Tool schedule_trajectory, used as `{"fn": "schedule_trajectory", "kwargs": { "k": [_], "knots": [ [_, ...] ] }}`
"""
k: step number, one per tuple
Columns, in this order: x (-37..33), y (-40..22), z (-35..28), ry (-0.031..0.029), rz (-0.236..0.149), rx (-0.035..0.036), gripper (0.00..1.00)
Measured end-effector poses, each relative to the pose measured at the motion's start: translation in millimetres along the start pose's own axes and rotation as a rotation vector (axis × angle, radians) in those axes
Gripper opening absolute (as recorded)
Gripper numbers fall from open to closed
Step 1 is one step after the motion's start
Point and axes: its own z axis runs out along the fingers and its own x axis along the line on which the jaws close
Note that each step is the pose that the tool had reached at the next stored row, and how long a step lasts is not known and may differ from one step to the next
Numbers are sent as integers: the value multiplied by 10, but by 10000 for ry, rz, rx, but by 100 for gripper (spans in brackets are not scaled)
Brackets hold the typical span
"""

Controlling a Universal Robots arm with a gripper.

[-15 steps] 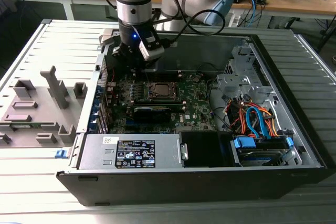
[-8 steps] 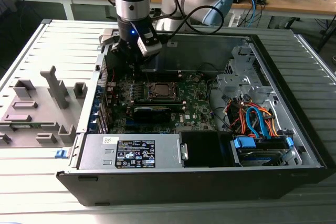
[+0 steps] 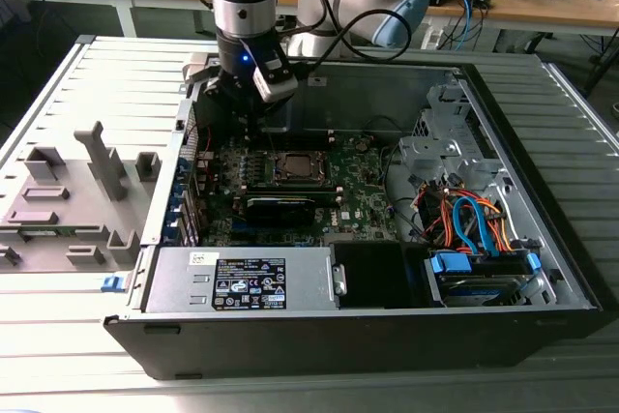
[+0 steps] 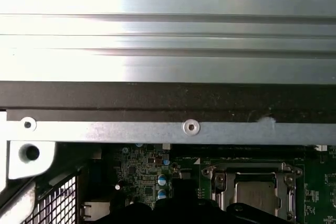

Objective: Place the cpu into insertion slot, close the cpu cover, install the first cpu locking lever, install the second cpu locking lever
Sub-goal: 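Install the first cpu locking lever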

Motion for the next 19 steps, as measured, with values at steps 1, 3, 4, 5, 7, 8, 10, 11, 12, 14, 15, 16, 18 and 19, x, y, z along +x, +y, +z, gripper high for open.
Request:
{"fn": "schedule_trajectory", "kwargs": {
  "k": [1,3,4,5,7,8,10,11,12,14,15,16,18,19],
  "knots": [
    [-6,3,1,0,-2,0,11],
    [-33,7,2,0,-7,0,11],
    [-46,8,3,1,-10,0,11],
    [-64,9,3,0,-11,-1,11],
    [-117,8,4,0,-14,-1,11],
    [-131,8,4,-1,-15,-3,11],
    [-165,7,4,1,-16,-23,11],
    [-179,7,4,1,-17,-44,11],
    [-192,7,3,0,-17,-66,11],
    [-318,3,-123,67,-7,-649,11],
    [-320,4,-118,69,-43,-650,11],
    [-319,3,-15,72,-91,-641,11],
    [-318,3,14,72,-90,-632,11],
    [-318,3,29,72,-89,-579,11]
  ]
}}
